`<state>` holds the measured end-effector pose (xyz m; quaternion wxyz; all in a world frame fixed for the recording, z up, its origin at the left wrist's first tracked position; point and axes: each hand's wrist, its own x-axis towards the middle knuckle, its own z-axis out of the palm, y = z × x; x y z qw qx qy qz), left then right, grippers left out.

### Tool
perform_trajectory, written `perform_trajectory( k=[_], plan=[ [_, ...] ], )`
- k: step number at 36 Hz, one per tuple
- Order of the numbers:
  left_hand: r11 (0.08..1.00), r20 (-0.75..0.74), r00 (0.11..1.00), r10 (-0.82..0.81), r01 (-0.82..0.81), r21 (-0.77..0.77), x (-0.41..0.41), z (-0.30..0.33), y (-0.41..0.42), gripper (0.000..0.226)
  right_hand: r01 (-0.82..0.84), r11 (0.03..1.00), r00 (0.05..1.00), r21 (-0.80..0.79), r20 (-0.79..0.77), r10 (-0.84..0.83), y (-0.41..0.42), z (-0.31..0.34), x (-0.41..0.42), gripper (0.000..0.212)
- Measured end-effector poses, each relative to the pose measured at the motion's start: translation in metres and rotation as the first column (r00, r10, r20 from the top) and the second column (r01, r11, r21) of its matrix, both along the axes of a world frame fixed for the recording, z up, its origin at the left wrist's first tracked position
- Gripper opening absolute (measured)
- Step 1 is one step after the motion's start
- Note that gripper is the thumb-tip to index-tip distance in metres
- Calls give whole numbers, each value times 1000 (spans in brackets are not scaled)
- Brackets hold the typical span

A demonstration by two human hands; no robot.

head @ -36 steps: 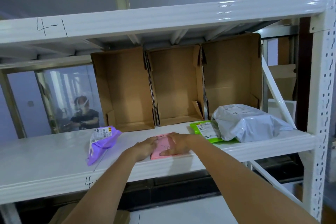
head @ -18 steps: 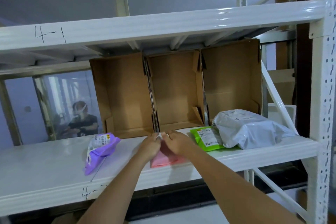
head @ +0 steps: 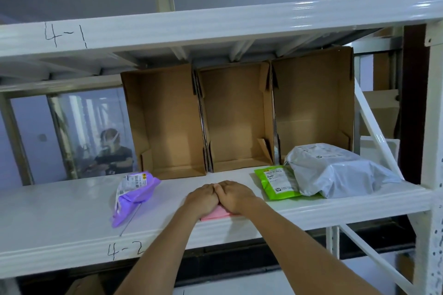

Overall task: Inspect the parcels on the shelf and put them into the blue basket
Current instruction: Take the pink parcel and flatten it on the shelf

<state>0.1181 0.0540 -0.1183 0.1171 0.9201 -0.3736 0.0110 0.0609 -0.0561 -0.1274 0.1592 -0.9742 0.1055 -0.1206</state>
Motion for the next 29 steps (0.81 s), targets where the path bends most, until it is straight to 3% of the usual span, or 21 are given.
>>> perform_trajectory(
  k=[19,29],
  plan=[
    [996,-80,994,72,-75,-41,-5,5,1,44,65,998,998,-11,-6,-65,0,0,6,58],
    [998,13,998,56,-56,11,-12,-4,5,51,126,992,992,14,-32,-125,3,-1,1,68]
  ],
)
